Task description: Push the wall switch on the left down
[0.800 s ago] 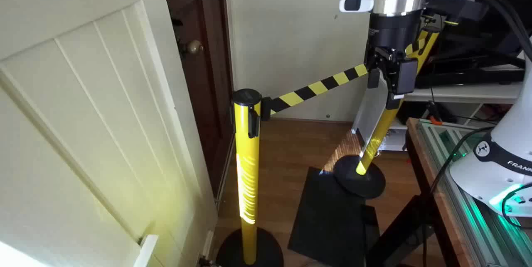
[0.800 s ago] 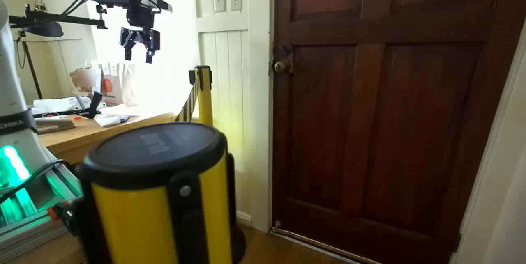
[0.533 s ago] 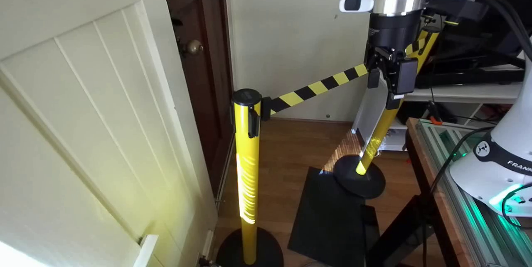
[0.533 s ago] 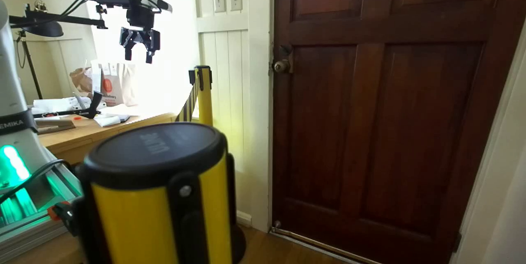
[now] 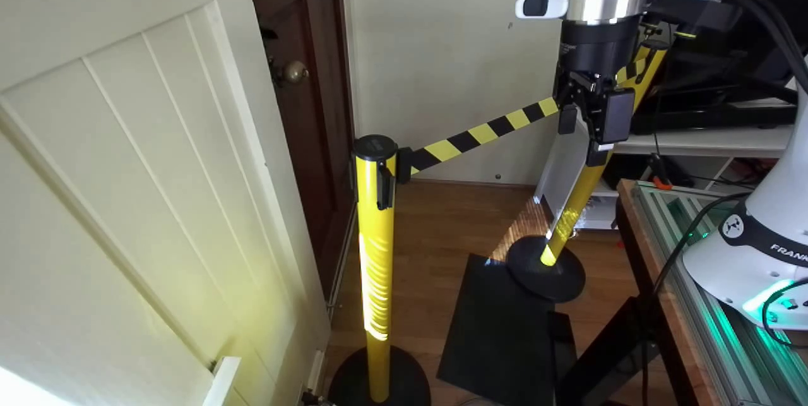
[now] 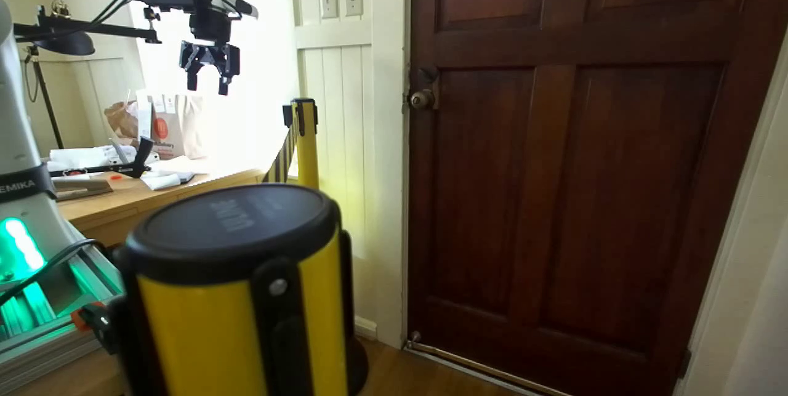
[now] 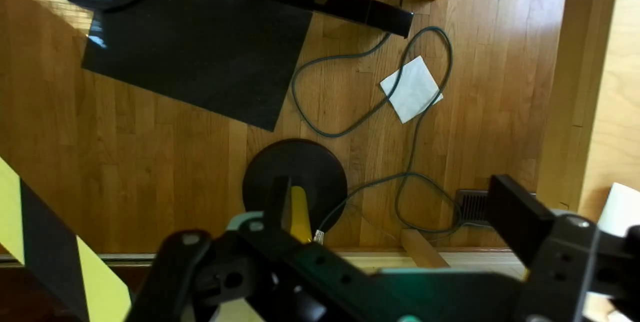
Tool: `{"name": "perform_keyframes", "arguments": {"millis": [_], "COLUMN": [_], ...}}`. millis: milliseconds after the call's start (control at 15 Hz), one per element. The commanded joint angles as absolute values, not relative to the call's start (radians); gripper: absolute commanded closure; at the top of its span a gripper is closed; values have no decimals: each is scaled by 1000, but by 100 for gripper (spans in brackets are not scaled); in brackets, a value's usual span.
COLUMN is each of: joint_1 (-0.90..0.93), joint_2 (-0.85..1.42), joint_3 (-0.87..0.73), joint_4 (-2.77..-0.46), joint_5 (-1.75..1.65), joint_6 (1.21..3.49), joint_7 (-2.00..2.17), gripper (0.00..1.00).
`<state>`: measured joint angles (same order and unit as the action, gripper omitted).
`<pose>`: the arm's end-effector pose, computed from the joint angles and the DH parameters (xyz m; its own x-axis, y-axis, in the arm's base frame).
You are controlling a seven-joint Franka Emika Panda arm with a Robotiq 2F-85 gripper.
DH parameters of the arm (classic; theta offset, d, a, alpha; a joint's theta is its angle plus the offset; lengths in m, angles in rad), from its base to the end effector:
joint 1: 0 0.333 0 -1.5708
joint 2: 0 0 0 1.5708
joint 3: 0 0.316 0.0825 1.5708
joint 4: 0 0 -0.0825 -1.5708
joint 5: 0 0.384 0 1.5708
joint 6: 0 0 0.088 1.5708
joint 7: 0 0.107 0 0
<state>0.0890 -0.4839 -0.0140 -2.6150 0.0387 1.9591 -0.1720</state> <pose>0.3623 0.0300 0.3965 0.9591 0.2317 -0.1623 0.2234 -0.9723 -0.0681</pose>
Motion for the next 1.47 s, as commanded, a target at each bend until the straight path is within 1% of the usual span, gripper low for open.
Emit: {"name": "perform_keyframes", "arguments": {"millis": [0,267,533,933,1400], "joint_1": [84,84,68,63,70], "joint_2": [-484,-482,-486,-425,-222], "joint_3": [-9,-15,-23,-38,1], "joint_4": [-2614,-2603,-2503,-2244,-1836], "joint_5": [41,42,10,18,19], "joint_6": [1958,1958,1927,1859,1826], "joint_7": [-174,-187,-209,-243,-199], "gripper": [0,0,0,0,0]}}
